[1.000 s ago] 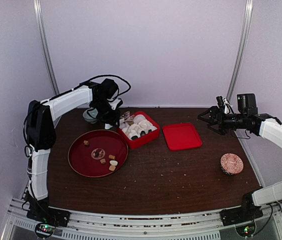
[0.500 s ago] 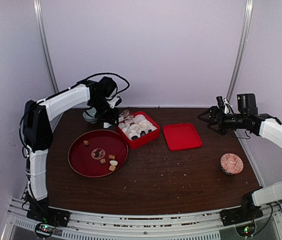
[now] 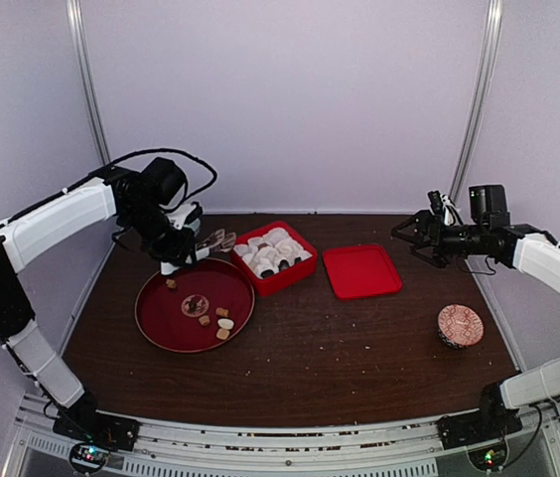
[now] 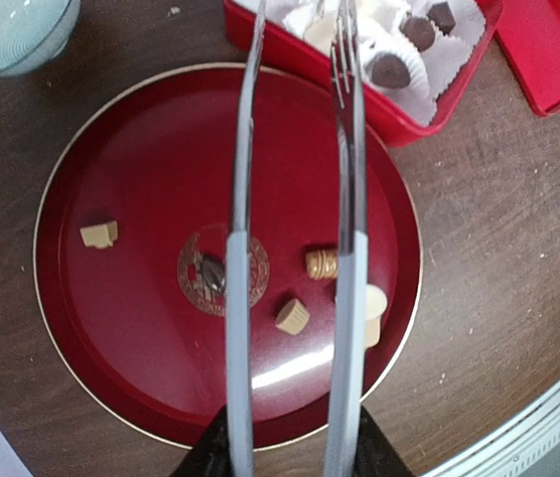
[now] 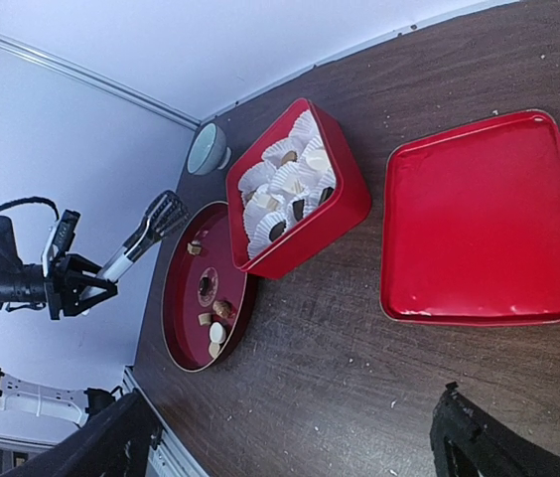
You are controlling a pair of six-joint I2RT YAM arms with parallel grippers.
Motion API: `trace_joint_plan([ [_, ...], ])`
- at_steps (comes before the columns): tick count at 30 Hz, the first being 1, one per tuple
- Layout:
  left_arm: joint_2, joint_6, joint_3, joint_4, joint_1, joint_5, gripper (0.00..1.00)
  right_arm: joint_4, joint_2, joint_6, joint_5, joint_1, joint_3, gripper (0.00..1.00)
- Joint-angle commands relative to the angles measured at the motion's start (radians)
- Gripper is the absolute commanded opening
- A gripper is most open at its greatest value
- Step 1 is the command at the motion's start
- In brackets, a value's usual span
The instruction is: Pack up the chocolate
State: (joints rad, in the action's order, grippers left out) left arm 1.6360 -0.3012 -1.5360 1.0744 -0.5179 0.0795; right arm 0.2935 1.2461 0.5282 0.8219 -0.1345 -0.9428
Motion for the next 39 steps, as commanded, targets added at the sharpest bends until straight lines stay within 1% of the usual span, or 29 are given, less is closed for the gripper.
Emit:
trace_joint_plan([
  [1,-0.114,-0.035,0.105,0.016,0.005,0.034,0.34,-0.021,0.006,-0.001,0.016,-0.007,-0.024,1.0],
  [8,-0.258,-0.033,0.247,0.104,0.004,0.069,0.34,-0.032,0.006,0.004,0.023,-0.007,-0.01,1.0],
  [12,-0.284,-0.018,0.312,0.17,-0.004,0.089,0.33,-0.034,0.006,0.003,0.025,-0.008,-0.006,1.0],
  [19,-0.334,-0.012,0.386,0.199,-0.033,0.104,0.34,-0.034,0.008,0.003,0.028,-0.008,-0.004,1.0],
  [28,-0.324,0.008,0.423,0.176,-0.034,0.102,0.33,-0.037,-0.001,0.008,0.024,-0.011,0.005,1.0],
  [39,-0.242,0.023,0.382,0.122,-0.035,0.09,0.33,-0.036,-0.027,0.017,0.014,-0.011,0.027,1.0],
])
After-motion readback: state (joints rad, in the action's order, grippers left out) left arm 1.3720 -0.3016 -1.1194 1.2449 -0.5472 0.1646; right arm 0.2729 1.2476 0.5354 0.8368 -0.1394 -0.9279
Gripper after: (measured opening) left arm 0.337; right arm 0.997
